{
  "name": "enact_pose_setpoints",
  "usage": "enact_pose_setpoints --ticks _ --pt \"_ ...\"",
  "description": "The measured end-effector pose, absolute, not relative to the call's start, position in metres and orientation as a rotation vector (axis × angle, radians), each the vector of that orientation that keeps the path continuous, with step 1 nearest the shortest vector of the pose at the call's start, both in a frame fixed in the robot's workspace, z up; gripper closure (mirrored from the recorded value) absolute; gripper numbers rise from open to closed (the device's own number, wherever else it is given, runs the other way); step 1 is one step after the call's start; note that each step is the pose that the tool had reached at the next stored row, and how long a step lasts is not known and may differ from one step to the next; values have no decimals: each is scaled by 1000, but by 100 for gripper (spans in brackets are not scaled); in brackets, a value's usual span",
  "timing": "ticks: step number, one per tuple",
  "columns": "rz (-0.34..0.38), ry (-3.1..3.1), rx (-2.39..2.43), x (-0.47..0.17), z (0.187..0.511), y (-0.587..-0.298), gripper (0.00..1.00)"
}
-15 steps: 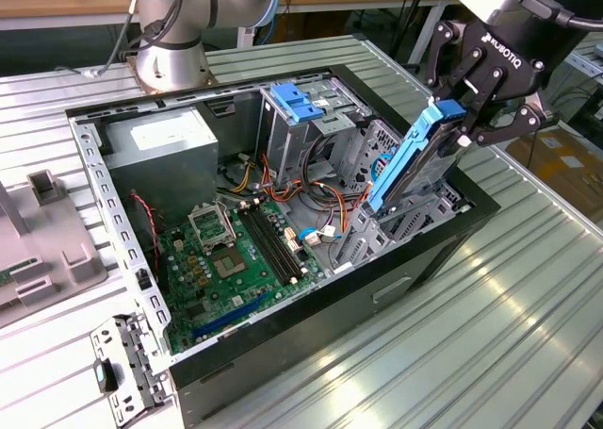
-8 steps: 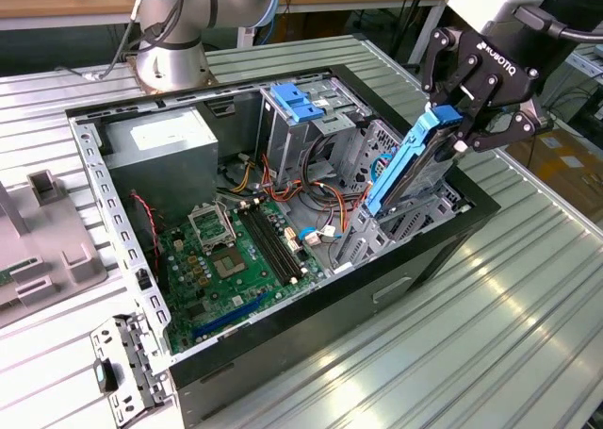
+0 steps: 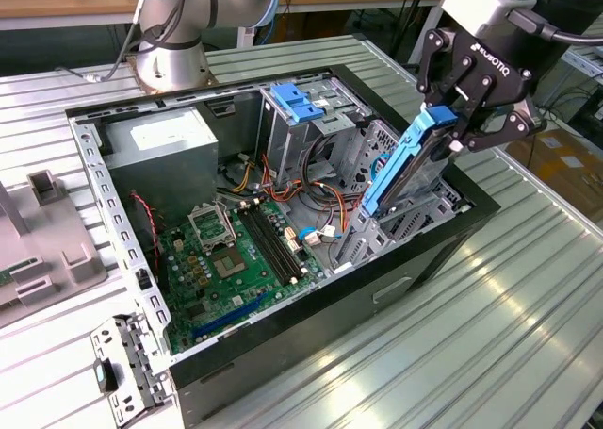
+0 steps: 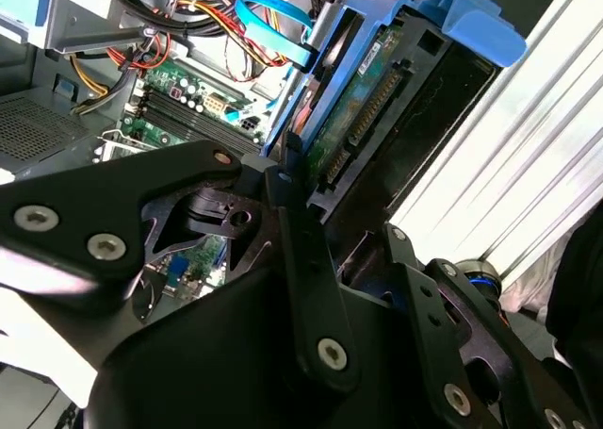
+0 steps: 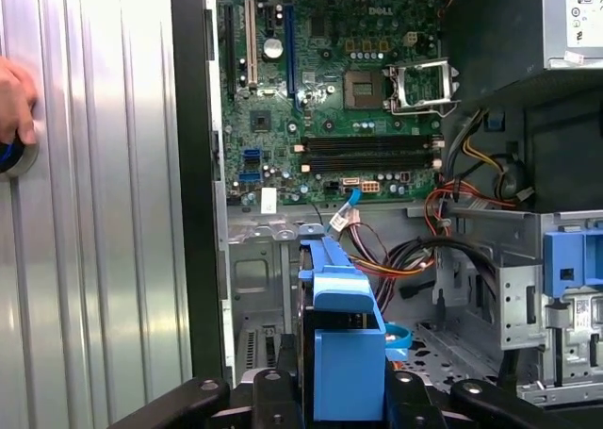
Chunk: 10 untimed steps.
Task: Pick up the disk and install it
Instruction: 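Insert the disk into the insertion slot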
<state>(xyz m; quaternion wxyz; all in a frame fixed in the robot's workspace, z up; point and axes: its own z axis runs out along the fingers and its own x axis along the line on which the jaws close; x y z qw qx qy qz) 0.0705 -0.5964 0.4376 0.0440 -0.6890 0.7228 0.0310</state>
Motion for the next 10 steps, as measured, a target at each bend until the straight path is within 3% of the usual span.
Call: enact_pose_setpoints --ticks 10 --pt "92 2198 -2122 71 429 -597 64"
